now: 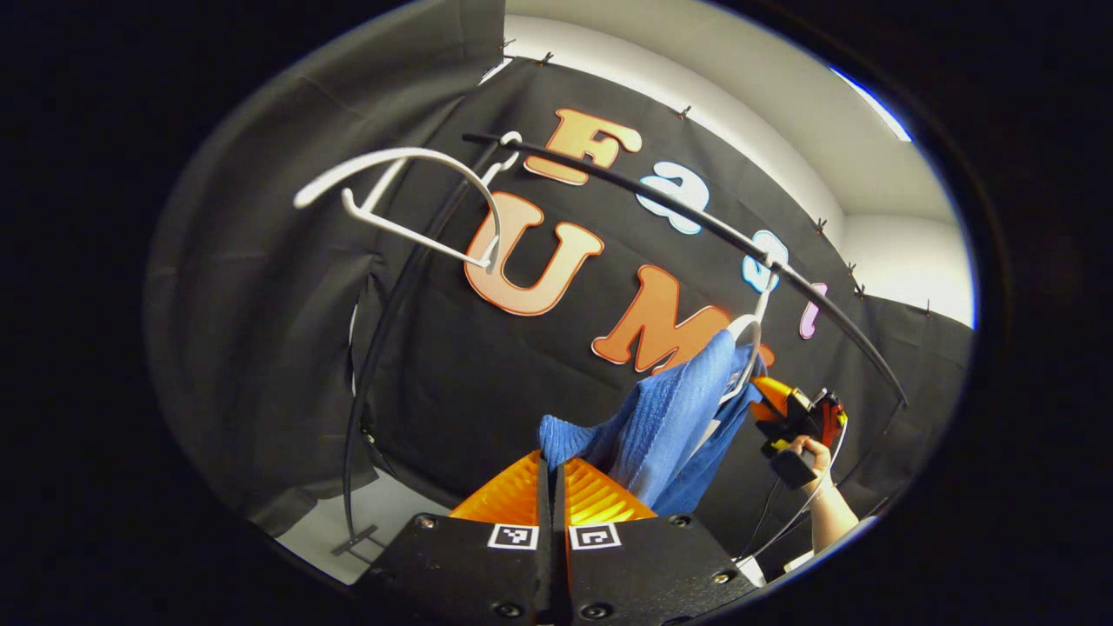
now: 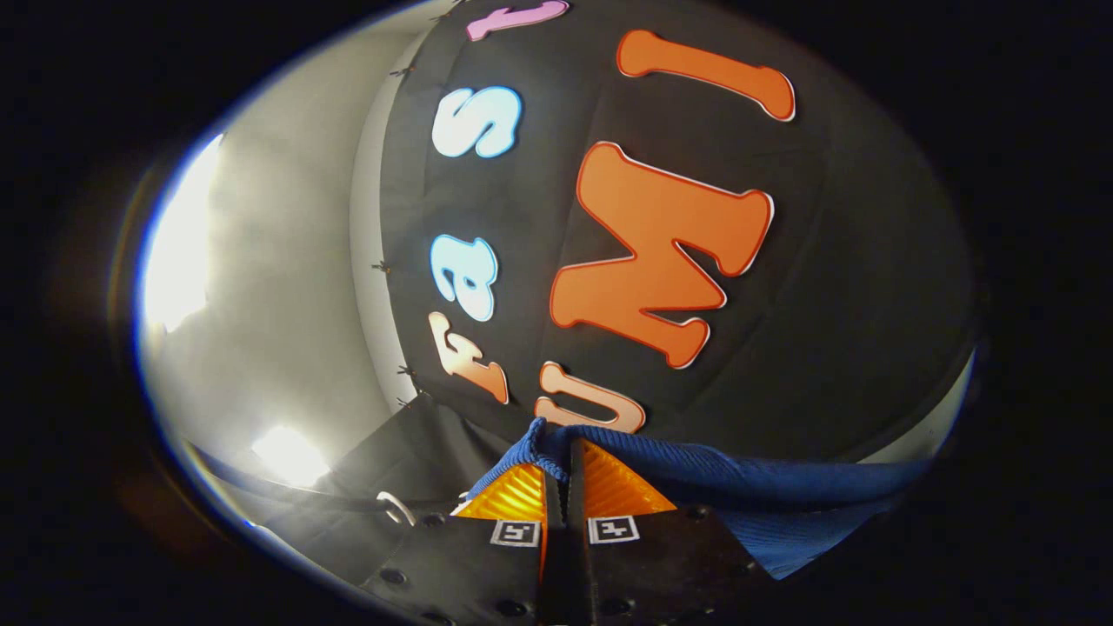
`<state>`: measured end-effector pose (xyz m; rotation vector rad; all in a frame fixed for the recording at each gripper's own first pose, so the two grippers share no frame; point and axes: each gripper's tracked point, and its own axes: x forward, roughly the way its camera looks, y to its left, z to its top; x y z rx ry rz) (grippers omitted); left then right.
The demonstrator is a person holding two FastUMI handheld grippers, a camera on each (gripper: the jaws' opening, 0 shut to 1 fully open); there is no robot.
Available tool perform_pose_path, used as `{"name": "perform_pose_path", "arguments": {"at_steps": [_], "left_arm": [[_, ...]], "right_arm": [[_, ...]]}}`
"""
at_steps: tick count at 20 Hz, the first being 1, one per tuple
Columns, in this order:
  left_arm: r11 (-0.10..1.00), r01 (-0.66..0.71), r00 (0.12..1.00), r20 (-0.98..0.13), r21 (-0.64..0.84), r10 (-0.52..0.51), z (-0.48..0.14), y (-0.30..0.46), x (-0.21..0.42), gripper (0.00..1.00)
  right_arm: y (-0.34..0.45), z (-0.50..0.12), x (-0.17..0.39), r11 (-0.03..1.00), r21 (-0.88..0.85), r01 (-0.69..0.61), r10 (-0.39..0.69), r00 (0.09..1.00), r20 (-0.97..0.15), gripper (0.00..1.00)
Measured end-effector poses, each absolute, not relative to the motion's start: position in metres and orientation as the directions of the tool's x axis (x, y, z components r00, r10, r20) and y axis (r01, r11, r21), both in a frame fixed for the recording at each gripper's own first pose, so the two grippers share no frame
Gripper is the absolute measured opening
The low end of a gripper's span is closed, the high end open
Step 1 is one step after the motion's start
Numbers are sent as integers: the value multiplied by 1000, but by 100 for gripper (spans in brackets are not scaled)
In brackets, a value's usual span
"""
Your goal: Grasp the clothes on the hanger with both hands and then place them into the laundry hamper below.
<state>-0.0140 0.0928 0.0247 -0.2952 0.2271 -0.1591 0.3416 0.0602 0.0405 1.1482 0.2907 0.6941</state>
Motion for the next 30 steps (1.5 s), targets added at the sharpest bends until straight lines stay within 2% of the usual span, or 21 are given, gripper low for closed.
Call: {"name": "perform_pose_path", "arguments": {"at_steps": [2, 3, 4, 6, 7, 8, 9, 10, 11, 12, 14, 15, 16, 17, 19, 20, 21, 23, 24, 27, 30], "left_arm": [[957, 96, 967, -202, -275, -155, 26, 103, -15, 0], [960, 80, 968, -210, -269, -140, 25, 108, -16, 0], [959, 72, 967, -215, -273, -134, 25, 112, -21, 0], [945, 79, 967, -205, -317, -149, 28, 112, -24, 0], [943, 80, 969, -199, -322, -150, 30, 113, -24, 0], [949, 73, 970, -200, -308, -139, 28, 117, -19, 0], [955, 66, 971, -203, -288, -128, 28, 121, -16, 0], [958, 63, 971, -205, -279, -123, 26, 122, -14, 0], [956, 67, 971, -200, -287, -128, 28, 121, -14, 0], [953, 67, 972, -195, -297, -129, 32, 123, -14, 0], [956, 53, 973, -200, -287, -114, 31, 129, -9, 0], [957, 52, 971, -207, -285, -115, 29, 129, -7, 0], [957, 55, 969, -217, -286, -120, 25, 128, -9, 2], [957, 59, 965, -228, -283, -127, 20, 127, -8, 0], [959, 68, 959, -248, -276, -139, 11, 124, -7, 2], [955, 80, 956, -248, -285, -155, 9, 120, -5, 2], [946, 95, 954, -244, -311, -176, 7, 114, -3, 0], [884, 182, 944, -175, -431, -280, 17, 83, 0, 0], [862, 234, 935, -139, -451, -326, 23, 64, 1, 0], [850, 276, 918, -141, -448, -372, 10, 48, 1, 0], [866, 251, 916, -184, -432, -357, 0, 49, 3, 0]], "right_arm": [[68, 34, 338, 210, 911, -355, 651, 746, 141, 9], [74, 35, 334, 188, 909, -373, 661, 733, 164, 16], [77, 33, 328, 183, 903, -389, 665, 725, 178, 28], [71, 18, 329, 242, 884, -400, 636, 754, 166, 48], [67, 10, 326, 261, 879, -399, 627, 763, 160, 51], [67, 8, 318, 238, 879, -413, 636, 750, 180, 52], [68, 7, 306, 217, 879, -425, 643, 740, 199, 69], [63, 5, 300, 224, 871, -438, 637, 742, 209, 63], [59, 1, 297, 238, 862, -447, 624, 751, 217, 80], [57, -3, 292, 250, 854, -456, 615, 756, 223, 86], [55, -15, 273, 281, 838, -467, 619, 756, 214, 90], [54, -24, 266, 318, 823, -470, 614, 764, 199, 95], [55, -36, 260, 374, 800, -470, 615, 771, 165, 95], [58, -44, 259, 422, 777, -467, 610, 781, 137, 96], [54, -70, 280, 552, 729, -405, 556, 830, 41, 95], [57, -74, 286, 545, 725, -422, 568, 822, 52, 96], [71, -71, 288, 507, 736, -448, 594, 801, 78, 94], [67, -122, 301, 580, 741, -337, 555, 830, -58, 36], [65, -143, 280, 566, 759, -322, 562, 824, -69, 7], [86, -200, 238, 566, 775, -283, 587, 798, -137, 8], [115, -241, 185, 601, 720, -348, 670, 711, -216, 91]]}}
